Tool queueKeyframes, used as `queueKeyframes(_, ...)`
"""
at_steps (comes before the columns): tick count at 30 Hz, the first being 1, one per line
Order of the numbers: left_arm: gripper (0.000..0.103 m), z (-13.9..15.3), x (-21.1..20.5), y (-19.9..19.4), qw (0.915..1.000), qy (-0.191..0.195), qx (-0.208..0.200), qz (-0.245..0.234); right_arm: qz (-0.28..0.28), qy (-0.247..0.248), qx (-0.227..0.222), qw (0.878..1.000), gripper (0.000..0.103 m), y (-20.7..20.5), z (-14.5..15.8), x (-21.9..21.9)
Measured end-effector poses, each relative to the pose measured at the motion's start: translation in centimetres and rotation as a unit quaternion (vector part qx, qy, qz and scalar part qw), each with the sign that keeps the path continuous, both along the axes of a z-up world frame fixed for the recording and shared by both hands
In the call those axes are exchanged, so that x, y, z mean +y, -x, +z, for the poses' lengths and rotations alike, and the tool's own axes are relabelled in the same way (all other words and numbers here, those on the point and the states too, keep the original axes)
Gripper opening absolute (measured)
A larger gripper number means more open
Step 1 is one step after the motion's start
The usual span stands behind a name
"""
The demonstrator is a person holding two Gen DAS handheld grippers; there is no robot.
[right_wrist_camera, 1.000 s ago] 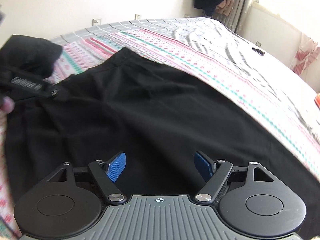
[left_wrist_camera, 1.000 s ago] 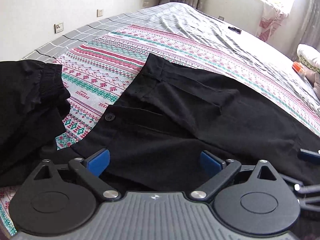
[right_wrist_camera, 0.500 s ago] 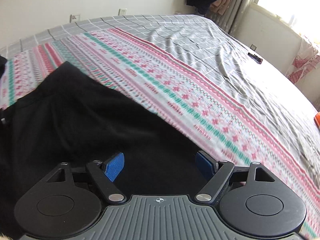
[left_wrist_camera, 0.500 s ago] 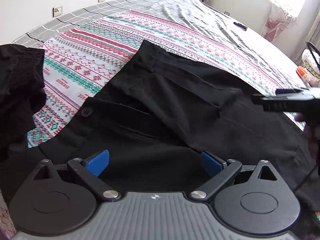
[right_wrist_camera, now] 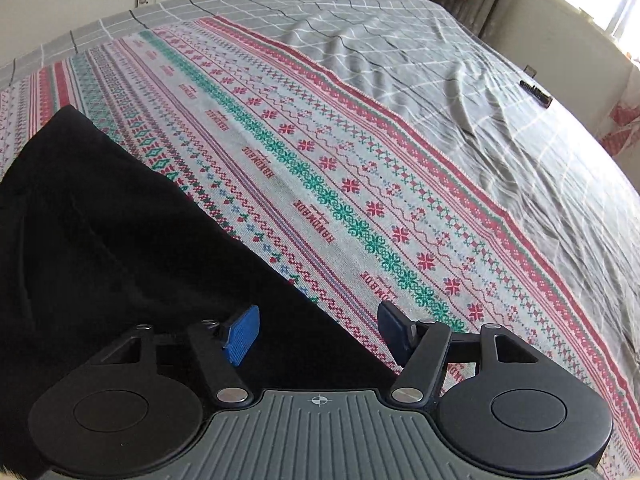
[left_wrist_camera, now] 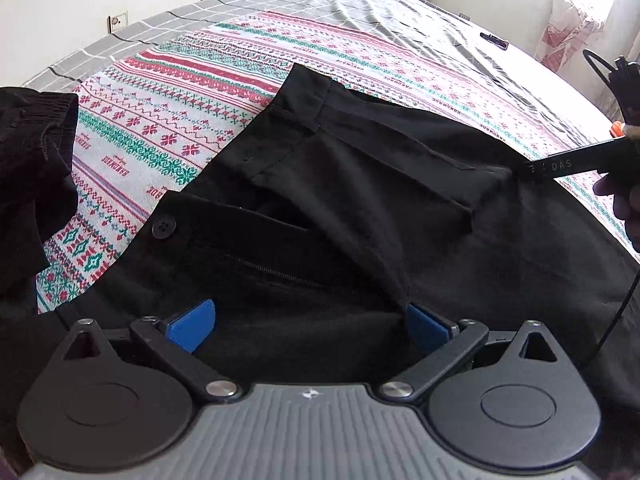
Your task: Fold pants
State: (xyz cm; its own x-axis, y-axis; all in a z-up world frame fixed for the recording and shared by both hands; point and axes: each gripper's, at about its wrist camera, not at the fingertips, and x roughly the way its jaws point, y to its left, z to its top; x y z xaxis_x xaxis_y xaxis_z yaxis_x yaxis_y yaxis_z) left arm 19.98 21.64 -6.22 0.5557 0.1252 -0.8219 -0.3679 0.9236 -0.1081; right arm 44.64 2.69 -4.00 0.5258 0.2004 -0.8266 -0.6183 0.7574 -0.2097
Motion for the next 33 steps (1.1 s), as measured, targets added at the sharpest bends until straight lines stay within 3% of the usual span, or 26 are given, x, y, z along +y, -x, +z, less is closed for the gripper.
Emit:
queueKeyframes(2,0.103,-0.1,-0.2,-0.1,0.9999,-0.009,-0.002,-0.006,0.004,-0.008,0.007,1.000,0.057,-0.2,-0.2,0.0)
queueKeyframes(4,0.103,-0.2,-0.3,-0.1,0.9998,-0.016,-0.002,-0.011,-0.001,-0.030,0.026,0.999,0.042,-0.8,-0.1,-0.3)
queueKeyframes(6,0.103,-0.2,-0.2,-0.2,0.9998,-0.014,-0.002,-0.011,-0.004,-0.061,0.052,0.997,0.018,-1.1,-0.1,-0.6)
queueKeyframes(10,0.103,-0.1,0.1,-0.3,1.0000,-0.003,0.000,-0.008,-0.024,-0.091,0.055,0.994,0.002,-0.7,0.2,-0.9)
queueKeyframes(18,0.103,0.7,1.6,0.1,0.9988,0.045,0.002,0.016,-0.017,-0.089,-0.016,0.996,0.000,6.0,5.3,-0.7)
queueKeyframes(26,0.103,2.4,2.8,2.4,0.9960,0.087,-0.019,0.014,0.013,-0.075,-0.074,0.994,0.000,18.0,10.6,-0.1)
queueKeyframes(33,0.103,3.4,5.0,5.3,0.9933,0.110,-0.032,0.014,0.044,-0.079,-0.076,0.993,0.000,29.1,11.4,0.3)
